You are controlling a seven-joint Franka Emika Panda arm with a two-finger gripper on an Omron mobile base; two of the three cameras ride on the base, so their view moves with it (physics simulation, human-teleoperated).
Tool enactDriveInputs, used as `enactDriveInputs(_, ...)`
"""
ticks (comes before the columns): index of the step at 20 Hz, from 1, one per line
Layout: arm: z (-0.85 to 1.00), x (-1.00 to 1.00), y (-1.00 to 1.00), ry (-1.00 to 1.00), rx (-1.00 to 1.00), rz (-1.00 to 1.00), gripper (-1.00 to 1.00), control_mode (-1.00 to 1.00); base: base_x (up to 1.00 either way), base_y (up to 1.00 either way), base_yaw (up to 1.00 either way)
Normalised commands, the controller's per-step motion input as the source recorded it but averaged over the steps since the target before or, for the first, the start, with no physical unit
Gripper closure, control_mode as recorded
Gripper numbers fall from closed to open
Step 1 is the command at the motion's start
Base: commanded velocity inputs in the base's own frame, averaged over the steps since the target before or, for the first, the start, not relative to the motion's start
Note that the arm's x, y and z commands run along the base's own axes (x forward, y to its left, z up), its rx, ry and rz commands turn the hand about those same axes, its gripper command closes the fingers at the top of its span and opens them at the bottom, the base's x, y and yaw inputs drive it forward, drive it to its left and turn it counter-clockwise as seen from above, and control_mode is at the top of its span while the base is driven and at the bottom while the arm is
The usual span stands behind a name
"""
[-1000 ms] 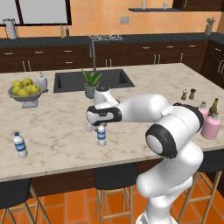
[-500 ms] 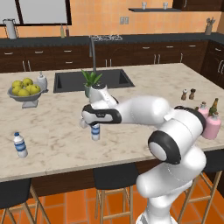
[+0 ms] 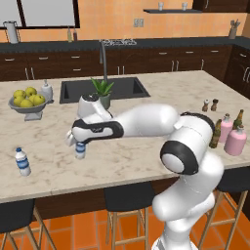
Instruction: Move the plastic bottles in the middle to the plastics group, and the glass bottles in the middle to the glass group.
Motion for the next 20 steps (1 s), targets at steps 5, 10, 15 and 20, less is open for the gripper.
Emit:
enactDriveInputs(5,0.01,0.0,1.0,0.0,0.02,0.29,1.0,-1.0,0.0,0.0,0.0)
enactDriveInputs(10,0.0,-0.07,0.99,0.0,0.0,0.23,1.0,-1.0,0.0,0.0,0.0)
enactDriveInputs(15,0.0,-0.07,0.74,0.0,-0.05,0.1,1.0,-1.0,0.0,0.0,0.0)
enactDriveInputs(20,0.0,0.0,0.07,0.01,-0.12,0.0,1.0,-1.0,0.0,0.0,0.0)
